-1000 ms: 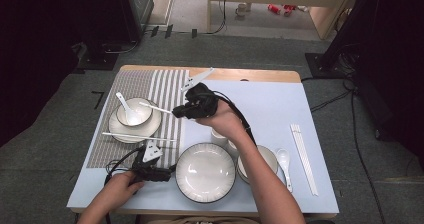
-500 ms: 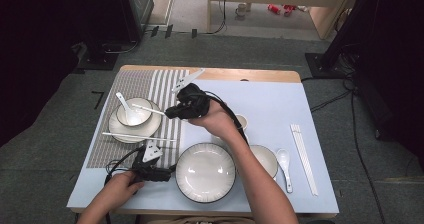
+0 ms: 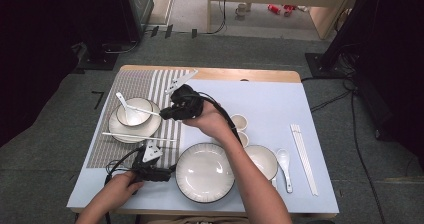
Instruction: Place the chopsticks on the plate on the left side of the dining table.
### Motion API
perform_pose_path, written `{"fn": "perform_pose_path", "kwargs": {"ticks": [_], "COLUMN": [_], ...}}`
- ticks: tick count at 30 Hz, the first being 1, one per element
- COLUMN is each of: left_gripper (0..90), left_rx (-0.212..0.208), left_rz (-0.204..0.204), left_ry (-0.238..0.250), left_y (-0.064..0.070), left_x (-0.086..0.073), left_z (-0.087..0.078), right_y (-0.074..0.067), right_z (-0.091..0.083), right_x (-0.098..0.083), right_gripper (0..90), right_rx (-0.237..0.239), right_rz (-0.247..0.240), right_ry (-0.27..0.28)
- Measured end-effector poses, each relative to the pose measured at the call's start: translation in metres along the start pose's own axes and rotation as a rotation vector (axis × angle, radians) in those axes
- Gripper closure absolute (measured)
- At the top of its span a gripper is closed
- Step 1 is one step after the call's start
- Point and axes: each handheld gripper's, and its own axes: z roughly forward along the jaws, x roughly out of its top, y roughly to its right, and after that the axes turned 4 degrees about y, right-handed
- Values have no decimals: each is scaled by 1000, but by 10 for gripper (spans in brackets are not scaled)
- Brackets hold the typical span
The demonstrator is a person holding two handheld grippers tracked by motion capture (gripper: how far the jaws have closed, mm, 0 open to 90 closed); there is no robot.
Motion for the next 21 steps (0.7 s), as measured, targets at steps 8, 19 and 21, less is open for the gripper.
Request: {"fn": "perform_pose_path", "kwargs": {"ticks": [8, 19, 21], "left_gripper": [133, 134, 134], "left_rx": [3, -7, -13], "left_rz": [0, -2, -6], "left_ry": [2, 1, 2], "left_y": [0, 0, -1], "left_x": [0, 0, -1], "left_z": [0, -1, -2], "right_y": [-1, -2, -2], "right_z": [16, 32, 34], "right_x": [2, 2, 2], "right_gripper": [850, 850, 850], "right_rx": [5, 23, 24], "right_rz": [-15, -9, -16], "right_ry": [-14, -13, -17]}}
